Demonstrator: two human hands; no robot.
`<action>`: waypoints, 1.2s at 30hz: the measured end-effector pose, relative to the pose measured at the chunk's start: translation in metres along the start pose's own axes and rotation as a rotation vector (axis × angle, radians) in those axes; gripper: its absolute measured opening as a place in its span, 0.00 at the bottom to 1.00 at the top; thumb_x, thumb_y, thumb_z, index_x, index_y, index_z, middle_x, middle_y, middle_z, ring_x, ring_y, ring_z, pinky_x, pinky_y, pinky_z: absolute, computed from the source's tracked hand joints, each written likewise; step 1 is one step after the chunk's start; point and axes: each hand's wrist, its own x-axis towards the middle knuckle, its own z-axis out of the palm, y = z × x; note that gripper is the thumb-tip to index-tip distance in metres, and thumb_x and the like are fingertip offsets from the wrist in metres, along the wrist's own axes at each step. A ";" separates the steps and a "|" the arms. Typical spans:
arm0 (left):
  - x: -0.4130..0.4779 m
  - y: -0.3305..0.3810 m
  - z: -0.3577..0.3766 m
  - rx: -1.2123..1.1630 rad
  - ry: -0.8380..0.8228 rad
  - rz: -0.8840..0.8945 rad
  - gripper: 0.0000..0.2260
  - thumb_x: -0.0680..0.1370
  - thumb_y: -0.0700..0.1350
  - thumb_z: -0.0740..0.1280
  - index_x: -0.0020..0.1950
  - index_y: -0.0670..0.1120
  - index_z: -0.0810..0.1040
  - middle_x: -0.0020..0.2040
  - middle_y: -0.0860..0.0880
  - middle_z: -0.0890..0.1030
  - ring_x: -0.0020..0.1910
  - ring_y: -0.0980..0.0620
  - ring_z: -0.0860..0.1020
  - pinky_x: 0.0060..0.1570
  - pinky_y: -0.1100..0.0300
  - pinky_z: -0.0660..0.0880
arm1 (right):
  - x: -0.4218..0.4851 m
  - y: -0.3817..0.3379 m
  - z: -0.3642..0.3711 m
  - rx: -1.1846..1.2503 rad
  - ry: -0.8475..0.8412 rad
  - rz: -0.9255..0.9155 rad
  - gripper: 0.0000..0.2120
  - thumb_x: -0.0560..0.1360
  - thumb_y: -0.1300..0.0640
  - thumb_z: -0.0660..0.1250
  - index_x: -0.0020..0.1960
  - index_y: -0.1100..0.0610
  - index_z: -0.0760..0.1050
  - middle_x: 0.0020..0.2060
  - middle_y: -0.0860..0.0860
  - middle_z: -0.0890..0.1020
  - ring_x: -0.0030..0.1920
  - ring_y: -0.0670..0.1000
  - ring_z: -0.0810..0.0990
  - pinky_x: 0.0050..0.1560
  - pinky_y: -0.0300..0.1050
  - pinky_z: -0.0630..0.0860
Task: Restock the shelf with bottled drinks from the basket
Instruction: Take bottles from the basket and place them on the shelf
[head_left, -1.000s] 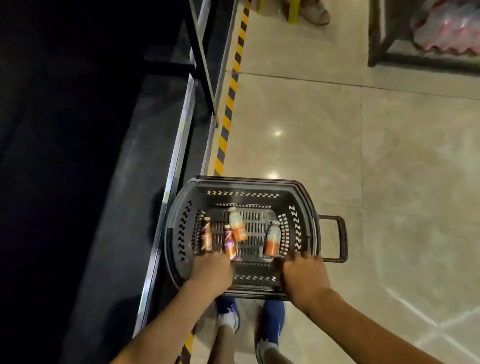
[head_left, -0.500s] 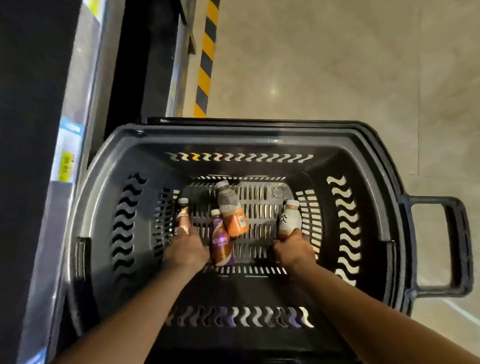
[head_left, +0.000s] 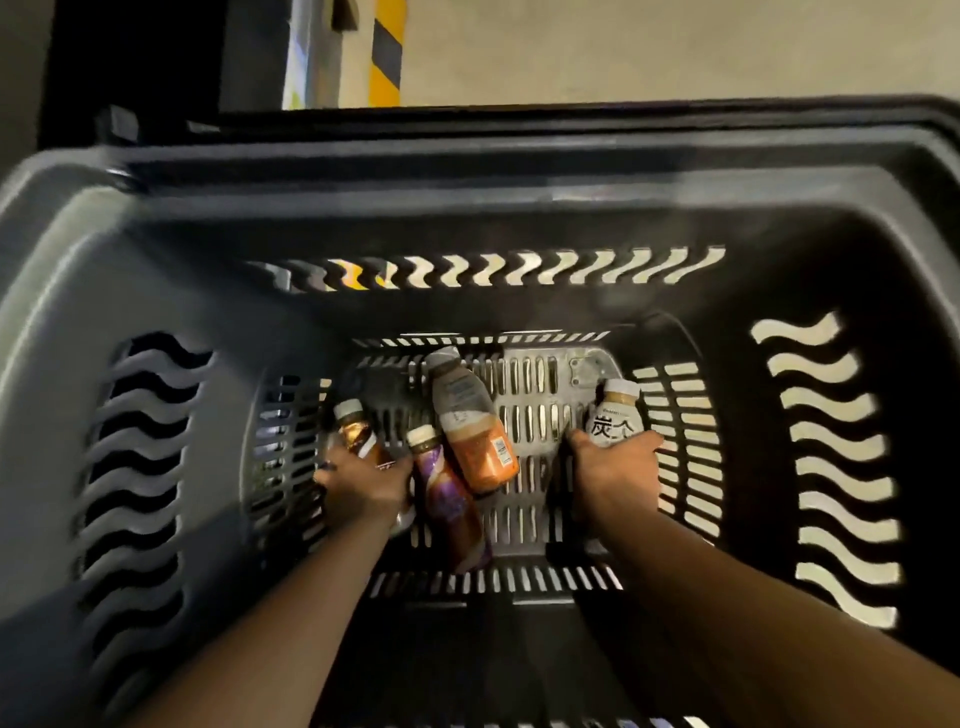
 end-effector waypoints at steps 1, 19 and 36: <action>-0.002 0.000 0.001 0.002 -0.002 -0.003 0.39 0.69 0.52 0.78 0.74 0.47 0.63 0.68 0.37 0.68 0.61 0.33 0.74 0.55 0.47 0.73 | 0.002 0.000 0.001 0.003 0.008 -0.003 0.36 0.69 0.42 0.75 0.68 0.52 0.60 0.57 0.56 0.77 0.53 0.60 0.81 0.49 0.61 0.82; -0.294 0.127 -0.260 -0.270 -0.389 0.063 0.22 0.68 0.49 0.77 0.58 0.47 0.74 0.49 0.46 0.81 0.47 0.46 0.80 0.50 0.52 0.78 | -0.286 -0.110 -0.256 0.017 -0.152 -0.235 0.24 0.68 0.44 0.75 0.56 0.56 0.71 0.47 0.52 0.79 0.45 0.54 0.77 0.47 0.45 0.72; -0.668 0.169 -0.624 -0.758 -0.416 0.410 0.23 0.61 0.53 0.77 0.53 0.52 0.78 0.47 0.43 0.85 0.47 0.41 0.84 0.54 0.41 0.80 | -0.658 -0.180 -0.572 0.264 -0.286 -0.698 0.24 0.57 0.40 0.74 0.47 0.52 0.79 0.42 0.51 0.86 0.43 0.54 0.85 0.48 0.58 0.83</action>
